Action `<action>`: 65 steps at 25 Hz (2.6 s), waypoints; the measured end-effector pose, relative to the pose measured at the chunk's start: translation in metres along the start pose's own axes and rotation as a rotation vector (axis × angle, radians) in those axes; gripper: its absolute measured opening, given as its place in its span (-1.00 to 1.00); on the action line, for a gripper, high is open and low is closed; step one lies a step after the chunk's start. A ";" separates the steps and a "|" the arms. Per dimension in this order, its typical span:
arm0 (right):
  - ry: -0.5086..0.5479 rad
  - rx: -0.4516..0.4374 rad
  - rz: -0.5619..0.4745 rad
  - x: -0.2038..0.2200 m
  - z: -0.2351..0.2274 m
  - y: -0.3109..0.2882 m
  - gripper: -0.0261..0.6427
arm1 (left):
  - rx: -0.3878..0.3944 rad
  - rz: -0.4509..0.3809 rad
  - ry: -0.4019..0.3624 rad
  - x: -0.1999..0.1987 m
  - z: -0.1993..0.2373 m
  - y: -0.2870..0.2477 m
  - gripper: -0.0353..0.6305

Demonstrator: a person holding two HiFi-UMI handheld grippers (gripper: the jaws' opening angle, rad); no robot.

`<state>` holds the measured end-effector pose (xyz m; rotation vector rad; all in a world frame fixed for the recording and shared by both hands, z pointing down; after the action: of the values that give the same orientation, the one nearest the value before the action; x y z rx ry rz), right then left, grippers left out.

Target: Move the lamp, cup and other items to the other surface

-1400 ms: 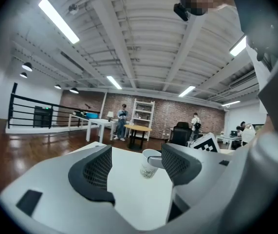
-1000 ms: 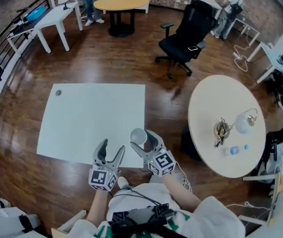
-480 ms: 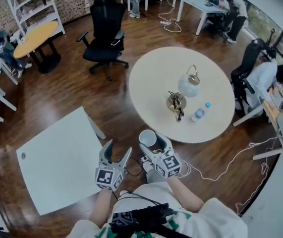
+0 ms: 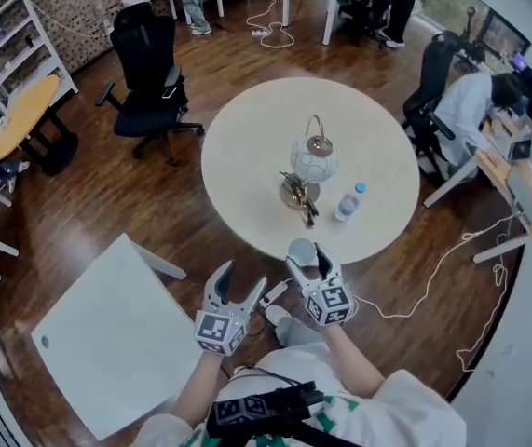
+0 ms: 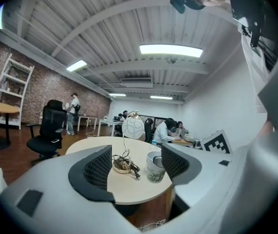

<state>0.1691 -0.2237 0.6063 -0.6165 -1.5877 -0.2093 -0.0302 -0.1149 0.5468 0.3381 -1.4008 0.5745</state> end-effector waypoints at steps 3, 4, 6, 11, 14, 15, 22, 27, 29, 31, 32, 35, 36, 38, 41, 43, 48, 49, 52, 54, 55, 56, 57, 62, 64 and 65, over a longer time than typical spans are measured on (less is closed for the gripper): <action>-0.025 0.055 0.021 0.014 -0.033 -0.019 0.12 | 0.030 0.026 0.009 0.002 0.004 -0.022 0.03; -0.021 0.065 0.028 0.020 -0.042 -0.026 0.12 | 0.040 0.033 0.016 0.000 0.005 -0.030 0.03; -0.008 0.080 0.039 0.034 -0.060 -0.041 0.12 | 0.052 0.041 0.030 -0.002 0.008 -0.048 0.02; 0.015 0.134 0.103 0.063 -0.095 -0.067 0.12 | 0.102 0.055 0.009 0.013 0.018 -0.092 0.02; 0.000 0.146 0.114 0.081 -0.109 -0.077 0.12 | 0.143 0.081 0.047 0.006 0.014 -0.115 0.02; -0.006 0.143 0.107 0.085 -0.111 -0.082 0.12 | 0.156 0.090 0.044 0.007 0.016 -0.121 0.02; 0.033 0.108 0.134 0.108 -0.118 -0.111 0.11 | 0.193 0.086 0.005 0.018 0.028 -0.154 0.02; -0.006 0.139 0.162 0.127 -0.132 -0.117 0.17 | 0.228 0.115 0.034 0.013 0.021 -0.161 0.02; 0.001 0.146 0.192 0.131 -0.132 -0.116 0.27 | 0.231 0.115 0.014 0.024 0.025 -0.157 0.02; -0.005 0.162 0.203 0.131 -0.131 -0.107 0.36 | 0.238 0.119 0.004 0.025 0.023 -0.152 0.02; -0.014 0.171 0.196 0.127 -0.130 -0.101 0.36 | 0.239 0.122 0.003 0.022 0.021 -0.149 0.02; -0.042 0.195 0.145 0.112 -0.130 -0.079 0.36 | 0.237 0.101 -0.011 0.013 0.019 -0.142 0.02; -0.050 0.203 0.126 0.107 -0.130 -0.070 0.36 | 0.234 0.088 -0.019 0.013 0.019 -0.138 0.02; -0.068 0.221 0.091 0.096 -0.127 -0.050 0.36 | 0.222 0.073 -0.027 0.008 0.018 -0.127 0.02; -0.089 0.232 0.053 0.071 -0.115 -0.024 0.35 | 0.195 0.047 -0.027 0.001 0.016 -0.105 0.02; -0.090 0.208 0.024 0.052 -0.099 -0.012 0.35 | 0.170 0.014 -0.029 0.000 0.015 -0.088 0.02; -0.067 0.074 -0.067 0.008 -0.036 0.004 0.34 | 0.086 -0.036 -0.057 -0.014 0.011 -0.037 0.02; -0.058 0.036 -0.082 0.001 -0.022 0.004 0.34 | 0.067 -0.040 -0.054 -0.021 0.008 -0.026 0.02; -0.019 -0.103 -0.100 -0.014 0.026 0.003 0.34 | -0.009 -0.049 -0.068 -0.024 0.009 0.010 0.02; 0.012 -0.212 -0.102 -0.016 0.058 0.000 0.34 | -0.080 -0.062 -0.074 -0.022 0.012 0.036 0.02; 0.027 -0.260 -0.103 -0.017 0.074 -0.001 0.34 | -0.115 -0.068 -0.074 -0.022 0.013 0.049 0.02; 0.040 -0.303 -0.102 -0.018 0.089 -0.002 0.33 | -0.150 -0.073 -0.073 -0.022 0.013 0.063 0.02; 0.048 -0.341 -0.099 -0.019 0.104 -0.002 0.33 | -0.185 -0.076 -0.071 -0.020 0.013 0.078 0.02; 0.093 -0.518 -0.088 -0.014 0.179 -0.010 0.33 | -0.382 -0.103 -0.063 -0.007 0.016 0.156 0.02; 0.105 -0.567 -0.075 -0.012 0.203 -0.012 0.33 | -0.453 -0.110 -0.060 -0.001 0.015 0.182 0.02; 0.108 -0.601 -0.073 -0.010 0.215 -0.011 0.33 | -0.498 -0.111 -0.056 0.002 0.013 0.195 0.02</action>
<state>-0.0229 -0.1316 0.5714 -0.9889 -1.4395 -0.7786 -0.1511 0.0383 0.5288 0.0298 -1.5150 0.1136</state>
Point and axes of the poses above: the fingertips, and each gripper's own axes: y backward along the fingers, z to its left, x out of its underside, the point moved 8 cm from there along y, backward along the fingers, and after that the axes turned 14 degrees about x, right-handed, at the moved point
